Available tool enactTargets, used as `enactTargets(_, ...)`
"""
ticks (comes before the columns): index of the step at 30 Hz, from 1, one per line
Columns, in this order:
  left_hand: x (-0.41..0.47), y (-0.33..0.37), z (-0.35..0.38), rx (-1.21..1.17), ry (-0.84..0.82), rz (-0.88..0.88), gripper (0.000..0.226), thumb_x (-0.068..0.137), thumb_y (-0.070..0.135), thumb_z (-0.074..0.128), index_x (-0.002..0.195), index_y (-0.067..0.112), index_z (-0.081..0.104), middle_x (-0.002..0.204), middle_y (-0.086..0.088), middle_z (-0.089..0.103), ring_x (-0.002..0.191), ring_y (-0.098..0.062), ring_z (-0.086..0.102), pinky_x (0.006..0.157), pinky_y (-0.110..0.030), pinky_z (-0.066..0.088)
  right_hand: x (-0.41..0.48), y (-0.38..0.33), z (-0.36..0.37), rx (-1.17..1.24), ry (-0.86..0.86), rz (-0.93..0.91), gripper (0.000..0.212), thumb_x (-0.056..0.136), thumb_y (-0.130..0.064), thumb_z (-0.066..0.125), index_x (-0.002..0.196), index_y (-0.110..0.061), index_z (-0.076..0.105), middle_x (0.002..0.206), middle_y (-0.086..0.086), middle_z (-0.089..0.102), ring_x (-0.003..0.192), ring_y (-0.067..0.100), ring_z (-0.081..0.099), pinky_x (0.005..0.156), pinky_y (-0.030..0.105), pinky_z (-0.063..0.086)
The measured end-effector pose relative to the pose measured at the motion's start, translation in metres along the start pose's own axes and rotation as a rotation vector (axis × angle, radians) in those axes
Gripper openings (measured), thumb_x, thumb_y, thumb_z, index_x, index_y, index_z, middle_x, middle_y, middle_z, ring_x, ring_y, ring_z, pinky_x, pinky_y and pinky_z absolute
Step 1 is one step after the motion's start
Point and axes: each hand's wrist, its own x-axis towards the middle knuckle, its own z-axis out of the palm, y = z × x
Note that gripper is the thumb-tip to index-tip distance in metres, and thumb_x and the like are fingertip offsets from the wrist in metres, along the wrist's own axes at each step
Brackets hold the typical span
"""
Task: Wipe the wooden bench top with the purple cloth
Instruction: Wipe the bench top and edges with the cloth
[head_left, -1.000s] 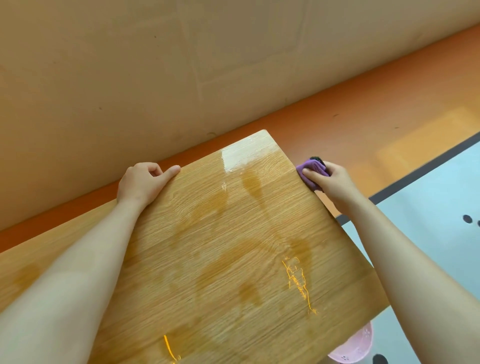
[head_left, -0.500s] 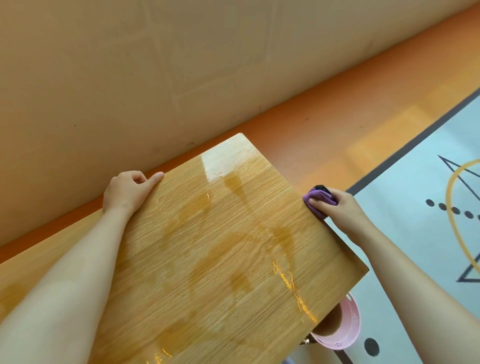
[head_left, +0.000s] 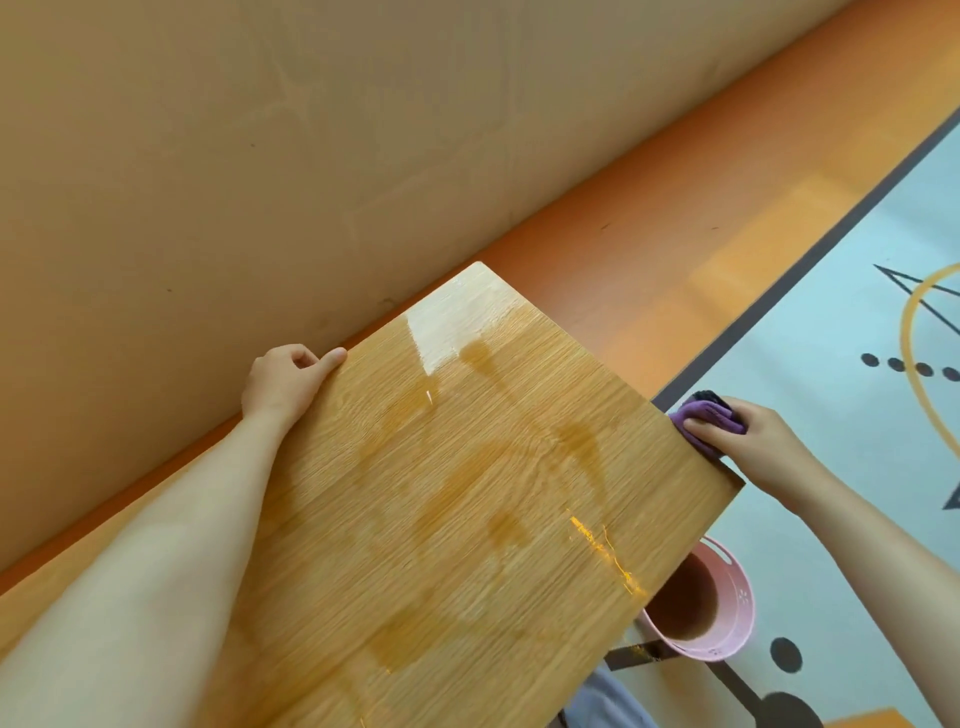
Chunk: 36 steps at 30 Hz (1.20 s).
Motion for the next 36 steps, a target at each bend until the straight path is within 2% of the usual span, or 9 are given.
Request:
enactTargets(3, -0.006, 0.021, -0.006, 0.021, 0.174, 0.166, 0.035, 0.078, 0.052, 0.071, 0.090, 0.020, 0.063, 0.090, 0.004, 0.063, 0.090, -0.019, 0.058, 0.073, -0.035, 0.048, -0.006, 0.003, 0.001, 0.011, 0.017, -0.018, 0.004, 0.087, -0.019, 0.066, 0.088, -0.022, 0.068, 0.089, 0.007, 0.069, 0.085, 0.019, 0.062, 0.074, 0.032, 0.045)
enactTargets(5, -0.019, 0.054, 0.005, -0.043, 0.186, 0.339, 0.031, 0.081, 0.045, 0.070, 0.094, 0.018, 0.063, 0.092, 0.003, 0.060, 0.093, -0.019, 0.056, 0.077, -0.032, 0.046, -0.004, 0.003, 0.002, 0.011, 0.019, -0.037, 0.004, 0.087, -0.020, 0.066, 0.090, -0.021, 0.068, 0.089, 0.006, 0.069, 0.087, 0.019, 0.062, 0.076, 0.033, 0.046)
enactTargets(9, -0.058, 0.141, 0.064, -0.089, -0.120, 0.665, 0.032, 0.083, 0.040, 0.070, 0.105, 0.017, 0.062, 0.102, 0.004, 0.061, 0.100, -0.014, 0.053, 0.087, -0.030, 0.043, 0.007, 0.005, 0.002, 0.020, -0.005, -0.056, 0.005, 0.086, -0.021, 0.067, 0.084, -0.026, 0.067, 0.082, 0.001, 0.068, 0.079, 0.015, 0.060, 0.072, 0.031, 0.044)
enactTargets(12, -0.082, 0.200, 0.111, -0.024, -0.308, 0.777, 0.033, 0.086, 0.044, 0.065, 0.107, 0.019, 0.061, 0.110, 0.006, 0.058, 0.105, -0.011, 0.048, 0.090, -0.029, 0.040, 0.011, 0.010, 0.001, 0.049, -0.023, -0.069, 0.003, 0.085, -0.022, 0.067, 0.084, -0.025, 0.067, 0.080, 0.001, 0.067, 0.076, 0.013, 0.059, 0.069, 0.028, 0.043)
enactTargets(16, -0.090, 0.234, 0.162, 0.122, -0.398, 0.824, 0.031, 0.086, 0.050, 0.062, 0.090, 0.020, 0.059, 0.094, 0.005, 0.060, 0.093, -0.015, 0.049, 0.083, -0.034, 0.045, 0.019, 0.015, -0.002, 0.087, -0.079, -0.073, 0.002, 0.085, -0.021, 0.067, 0.084, -0.021, 0.068, 0.076, -0.001, 0.065, 0.073, 0.011, 0.057, 0.067, 0.027, 0.042)
enactTargets(21, -0.082, 0.228, 0.186, 0.296, -0.345, 0.766, 0.052, 0.078, 0.076, 0.045, 0.058, 0.027, 0.041, 0.066, 0.006, 0.052, 0.079, -0.017, 0.047, 0.085, -0.034, 0.039, 0.031, 0.014, -0.002, 0.164, -0.163, -0.057, 0.006, 0.084, -0.024, 0.065, 0.083, -0.019, 0.068, 0.075, 0.002, 0.063, 0.072, 0.013, 0.055, 0.067, 0.030, 0.041)
enactTargets(25, -0.083, 0.233, 0.187, 0.321, -0.374, 0.765, 0.053, 0.081, 0.067, 0.056, 0.061, 0.019, 0.047, 0.065, 0.004, 0.053, 0.077, -0.015, 0.045, 0.088, -0.032, 0.033, 0.011, 0.027, -0.014, 0.201, -0.160, -0.049, 0.003, 0.084, -0.024, 0.066, 0.083, -0.022, 0.067, 0.076, 0.002, 0.064, 0.073, 0.011, 0.056, 0.068, 0.032, 0.042)
enactTargets(31, -0.085, 0.234, 0.186, 0.269, -0.342, 0.729, 0.052, 0.082, 0.061, 0.061, 0.068, 0.010, 0.058, 0.071, -0.001, 0.057, 0.082, -0.016, 0.046, 0.087, -0.028, 0.029, -0.028, 0.047, -0.044, 0.235, -0.181, -0.023, 0.008, 0.086, -0.014, 0.066, 0.084, -0.021, 0.068, 0.080, 0.012, 0.067, 0.072, 0.009, 0.058, 0.066, 0.021, 0.046)
enactTargets(36, -0.087, 0.235, 0.186, 0.295, -0.322, 0.737, 0.051, 0.082, 0.061, 0.060, 0.067, 0.013, 0.056, 0.071, 0.002, 0.054, 0.083, -0.017, 0.047, 0.082, -0.025, 0.023, 0.009, 0.032, -0.029, 0.144, -0.234, -0.094, 0.002, 0.085, -0.020, 0.067, 0.085, -0.018, 0.067, 0.078, 0.011, 0.064, 0.073, 0.011, 0.055, 0.067, 0.030, 0.042)
